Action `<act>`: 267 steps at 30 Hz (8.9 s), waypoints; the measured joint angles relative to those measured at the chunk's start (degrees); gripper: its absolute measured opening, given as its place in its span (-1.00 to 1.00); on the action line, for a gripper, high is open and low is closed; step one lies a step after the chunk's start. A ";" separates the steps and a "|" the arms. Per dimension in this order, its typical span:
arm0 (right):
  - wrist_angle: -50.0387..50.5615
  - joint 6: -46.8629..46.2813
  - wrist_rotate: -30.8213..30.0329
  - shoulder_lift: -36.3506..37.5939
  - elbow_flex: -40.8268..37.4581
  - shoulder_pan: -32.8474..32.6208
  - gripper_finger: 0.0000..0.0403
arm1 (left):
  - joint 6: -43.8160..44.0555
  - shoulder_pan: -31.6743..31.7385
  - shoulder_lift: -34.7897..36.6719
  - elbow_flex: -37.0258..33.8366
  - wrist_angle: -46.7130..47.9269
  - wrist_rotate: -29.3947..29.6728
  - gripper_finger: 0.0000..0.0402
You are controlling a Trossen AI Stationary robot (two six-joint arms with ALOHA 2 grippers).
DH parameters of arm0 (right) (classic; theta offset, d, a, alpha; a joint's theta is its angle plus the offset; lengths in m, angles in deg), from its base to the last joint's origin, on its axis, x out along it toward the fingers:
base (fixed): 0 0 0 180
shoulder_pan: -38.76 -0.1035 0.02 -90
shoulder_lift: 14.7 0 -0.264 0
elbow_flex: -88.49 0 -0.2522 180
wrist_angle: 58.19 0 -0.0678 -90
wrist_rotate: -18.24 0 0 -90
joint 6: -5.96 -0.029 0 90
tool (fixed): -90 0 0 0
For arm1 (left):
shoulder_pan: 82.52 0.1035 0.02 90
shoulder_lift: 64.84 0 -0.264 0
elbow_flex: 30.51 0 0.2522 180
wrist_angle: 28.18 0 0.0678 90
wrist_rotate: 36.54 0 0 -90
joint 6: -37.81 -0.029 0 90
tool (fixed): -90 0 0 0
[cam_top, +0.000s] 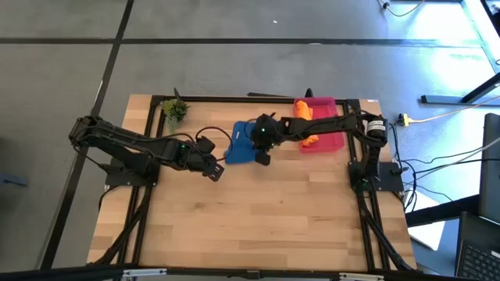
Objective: Roll microfiber towels into tight, uniform cylinder then place into a basket
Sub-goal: Fold the blue microfiber towel, then roll the blue microfiber towel
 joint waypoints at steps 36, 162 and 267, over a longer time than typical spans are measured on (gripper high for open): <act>8.05 -10.40 -11.00 0.00 -0.02 4.50 -0.66 | 0.01 0.00 0.00 0.00 0.00 0.13 -0.58; -9.05 15.10 -1.99 0.72 -12.55 -13.18 -0.97 | -19.11 3.02 -1.33 0.02 -12.80 -6.90 -0.58; -4.83 -32.79 34.92 0.79 -7.89 10.60 -0.97 | -50.08 13.47 -24.43 -0.61 -34.73 -4.07 -0.36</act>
